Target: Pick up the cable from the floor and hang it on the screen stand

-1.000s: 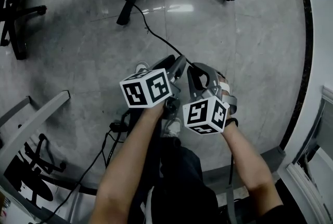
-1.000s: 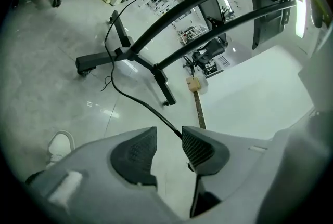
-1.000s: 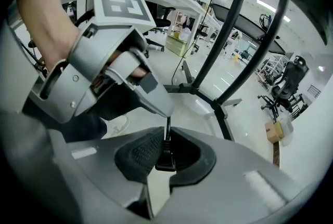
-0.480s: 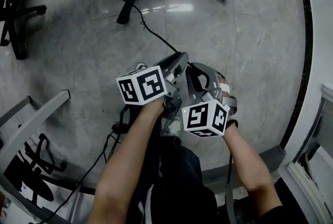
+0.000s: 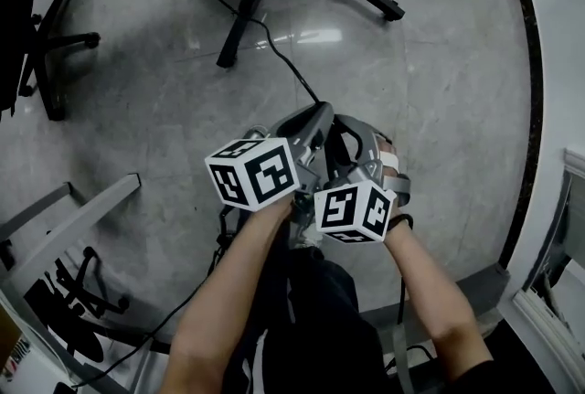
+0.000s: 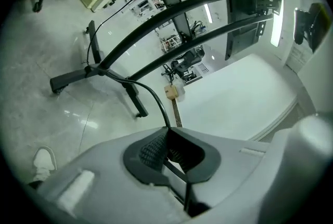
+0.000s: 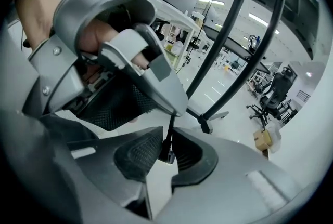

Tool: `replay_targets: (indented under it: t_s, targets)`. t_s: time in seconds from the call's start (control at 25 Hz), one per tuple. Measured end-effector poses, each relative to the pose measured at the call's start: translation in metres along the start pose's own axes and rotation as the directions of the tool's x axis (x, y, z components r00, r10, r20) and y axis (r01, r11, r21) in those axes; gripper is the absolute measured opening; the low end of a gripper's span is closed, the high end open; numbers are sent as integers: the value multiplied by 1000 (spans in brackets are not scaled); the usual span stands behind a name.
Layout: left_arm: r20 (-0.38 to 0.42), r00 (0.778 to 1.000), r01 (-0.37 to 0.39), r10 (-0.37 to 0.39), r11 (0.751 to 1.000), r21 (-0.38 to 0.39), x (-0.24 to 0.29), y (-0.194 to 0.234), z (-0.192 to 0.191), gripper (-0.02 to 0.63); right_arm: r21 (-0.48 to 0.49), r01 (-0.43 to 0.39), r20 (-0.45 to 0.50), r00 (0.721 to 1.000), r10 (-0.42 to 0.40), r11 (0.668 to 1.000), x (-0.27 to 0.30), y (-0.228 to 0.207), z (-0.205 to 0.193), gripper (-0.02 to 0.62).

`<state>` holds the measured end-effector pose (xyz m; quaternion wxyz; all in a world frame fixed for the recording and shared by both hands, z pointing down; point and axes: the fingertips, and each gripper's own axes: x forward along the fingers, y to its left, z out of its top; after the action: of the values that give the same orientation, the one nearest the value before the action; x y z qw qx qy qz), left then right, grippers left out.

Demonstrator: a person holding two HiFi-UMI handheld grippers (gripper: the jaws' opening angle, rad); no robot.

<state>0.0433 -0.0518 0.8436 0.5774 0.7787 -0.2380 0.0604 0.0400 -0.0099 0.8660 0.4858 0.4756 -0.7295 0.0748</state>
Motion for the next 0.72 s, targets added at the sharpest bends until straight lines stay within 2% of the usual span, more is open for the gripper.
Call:
replay_targets:
  t_s: [0.36,0.56,0.72]
  targets:
    - [39,999,23,-30,989,149,-30,-86,54,11,47,56,111,992,-61,997,-55,-51,65,48]
    - [80,996,26,-46,971,240,-59,-145,87,11,119,42,185,981,-64,992,-96,-80,111,51]
    - [116,991,28,-67,951,307,-84,-186,119,13,78,63,250,965,-80,995,-128,-100,153,46]
